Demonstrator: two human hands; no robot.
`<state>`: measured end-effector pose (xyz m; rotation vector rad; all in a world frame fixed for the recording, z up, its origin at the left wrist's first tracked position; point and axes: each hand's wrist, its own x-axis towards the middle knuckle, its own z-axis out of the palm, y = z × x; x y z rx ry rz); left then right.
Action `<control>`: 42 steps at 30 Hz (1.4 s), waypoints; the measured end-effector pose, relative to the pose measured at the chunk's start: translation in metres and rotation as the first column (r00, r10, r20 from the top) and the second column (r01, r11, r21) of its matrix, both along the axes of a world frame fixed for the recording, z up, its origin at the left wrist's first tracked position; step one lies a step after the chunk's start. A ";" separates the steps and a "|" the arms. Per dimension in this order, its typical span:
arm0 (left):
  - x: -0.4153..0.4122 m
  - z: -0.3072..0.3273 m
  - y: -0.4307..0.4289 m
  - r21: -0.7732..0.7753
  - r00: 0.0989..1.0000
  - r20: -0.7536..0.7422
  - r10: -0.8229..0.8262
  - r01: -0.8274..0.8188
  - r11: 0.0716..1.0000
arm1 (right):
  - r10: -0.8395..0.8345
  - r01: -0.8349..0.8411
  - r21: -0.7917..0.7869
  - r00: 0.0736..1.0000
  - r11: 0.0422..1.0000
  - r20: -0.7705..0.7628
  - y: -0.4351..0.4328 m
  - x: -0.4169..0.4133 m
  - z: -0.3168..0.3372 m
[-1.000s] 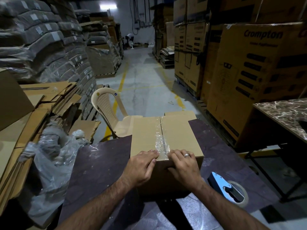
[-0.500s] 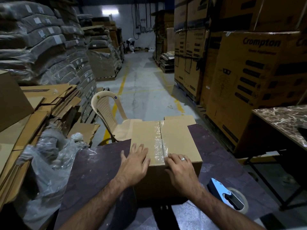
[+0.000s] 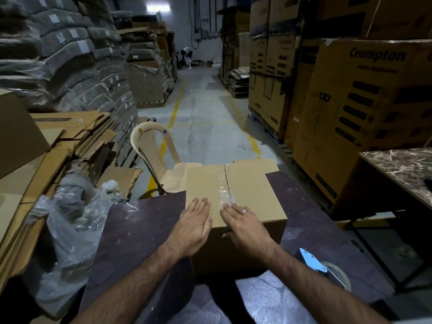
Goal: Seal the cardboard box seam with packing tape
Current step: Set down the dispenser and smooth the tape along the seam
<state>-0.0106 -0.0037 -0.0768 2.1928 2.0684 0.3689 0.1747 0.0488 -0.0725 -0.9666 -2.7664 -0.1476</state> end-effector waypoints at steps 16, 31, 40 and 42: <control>-0.002 0.001 0.000 -0.013 1.000 -0.023 -0.014 0.013 1.000 | 0.205 -0.197 0.057 0.947 0.979 -0.247 0.010 0.022 0.000; -0.001 0.003 -0.002 -0.025 1.000 -0.026 -0.009 0.008 1.000 | 0.187 -0.155 0.129 0.938 0.979 -0.293 0.001 0.032 -0.009; 0.006 0.019 -0.008 -0.088 0.999 -0.030 0.011 -0.014 0.996 | 0.084 -0.047 0.116 0.938 0.992 -0.336 0.006 0.066 -0.011; 0.017 0.030 -0.013 -0.052 0.998 -0.067 0.007 -0.011 0.999 | 0.040 -0.004 0.098 0.928 0.995 -0.370 0.007 0.077 -0.007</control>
